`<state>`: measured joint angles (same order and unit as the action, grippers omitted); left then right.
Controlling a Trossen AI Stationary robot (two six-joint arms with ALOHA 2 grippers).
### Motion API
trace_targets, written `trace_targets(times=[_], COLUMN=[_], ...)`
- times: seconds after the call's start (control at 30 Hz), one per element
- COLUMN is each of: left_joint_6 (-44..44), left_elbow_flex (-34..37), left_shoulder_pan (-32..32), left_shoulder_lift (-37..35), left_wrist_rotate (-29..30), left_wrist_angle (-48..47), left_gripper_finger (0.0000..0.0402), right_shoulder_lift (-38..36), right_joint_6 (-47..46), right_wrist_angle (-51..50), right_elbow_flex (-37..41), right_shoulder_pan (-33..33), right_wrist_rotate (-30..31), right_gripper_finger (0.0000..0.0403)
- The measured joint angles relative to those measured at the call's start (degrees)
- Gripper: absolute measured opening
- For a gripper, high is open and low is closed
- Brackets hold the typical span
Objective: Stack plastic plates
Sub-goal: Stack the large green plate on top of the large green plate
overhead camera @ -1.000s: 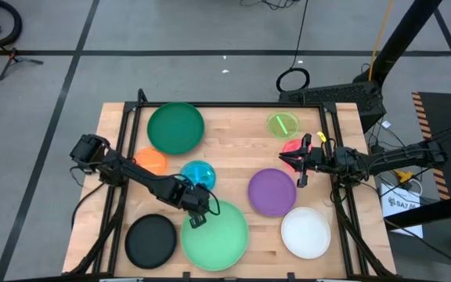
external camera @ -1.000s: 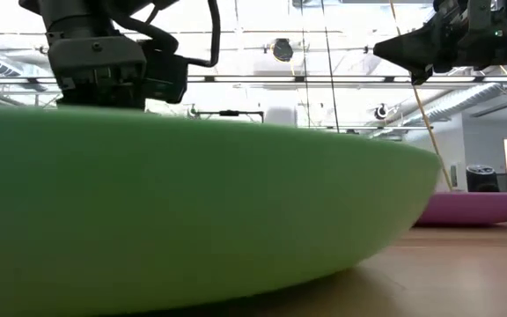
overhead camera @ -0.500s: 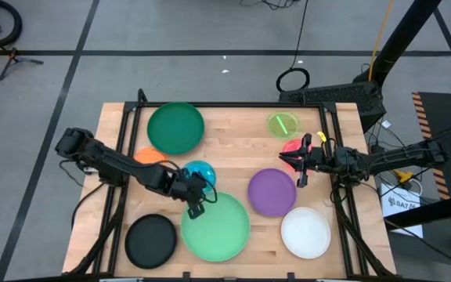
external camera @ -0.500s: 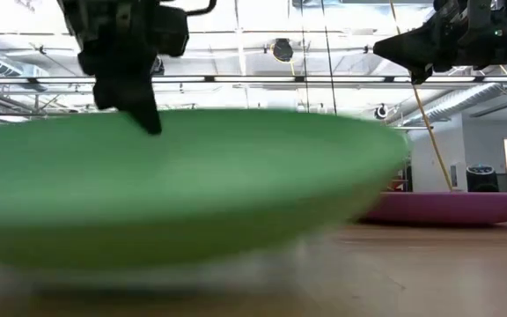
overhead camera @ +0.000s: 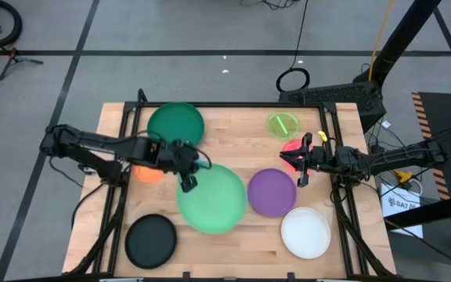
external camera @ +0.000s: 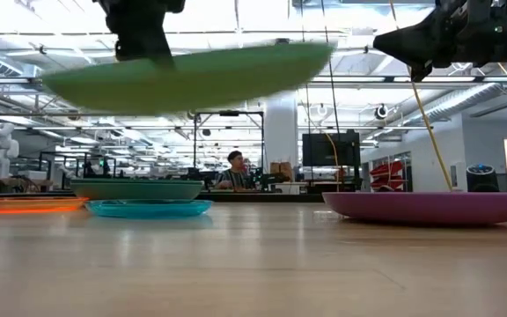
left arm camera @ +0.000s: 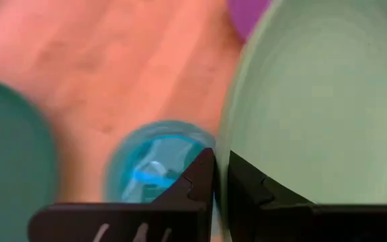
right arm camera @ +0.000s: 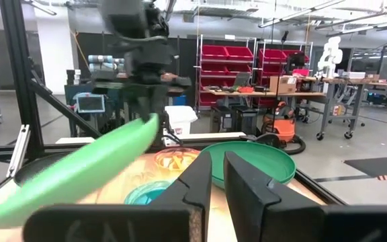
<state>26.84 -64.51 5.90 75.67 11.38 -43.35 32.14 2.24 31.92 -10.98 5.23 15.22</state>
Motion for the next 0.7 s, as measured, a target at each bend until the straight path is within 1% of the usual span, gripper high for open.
trace_targets(times=[0.2, 0.3, 0.53, 0.7], left_joint_6=[-7.2, -10.3, -13.1, -15.2], left_elbow_flex=[-1.7, -1.7, -1.7, -1.7], left_shoulder_pan=[-9.3, -14.2, -24.4, -29.9], left_shoulder_lift=[0.0, 0.1, 0.1, 0.1], left_wrist_rotate=[-0.2, -1.9, -5.4, -6.0], left_wrist_angle=[-3.7, -3.4, -3.3, -3.8], left_gripper_finger=[0.0025, 0.0025, 0.0026, 0.0026], right_shoulder_lift=[0.0, 0.0, 0.0, 0.0], right_joint_6=[0.0, 0.0, 0.0, 0.0], right_wrist_angle=[0.0, 0.0, -0.5, -0.5], right_elbow_flex=[0.0, 0.0, 0.0, 0.0], right_shoulder_pan=[0.0, 0.0, 0.0, 0.0], right_wrist_rotate=[0.0, 0.0, 0.0, 0.0], right_gripper_finger=[0.0036, 0.0036, 0.0036, 0.0036])
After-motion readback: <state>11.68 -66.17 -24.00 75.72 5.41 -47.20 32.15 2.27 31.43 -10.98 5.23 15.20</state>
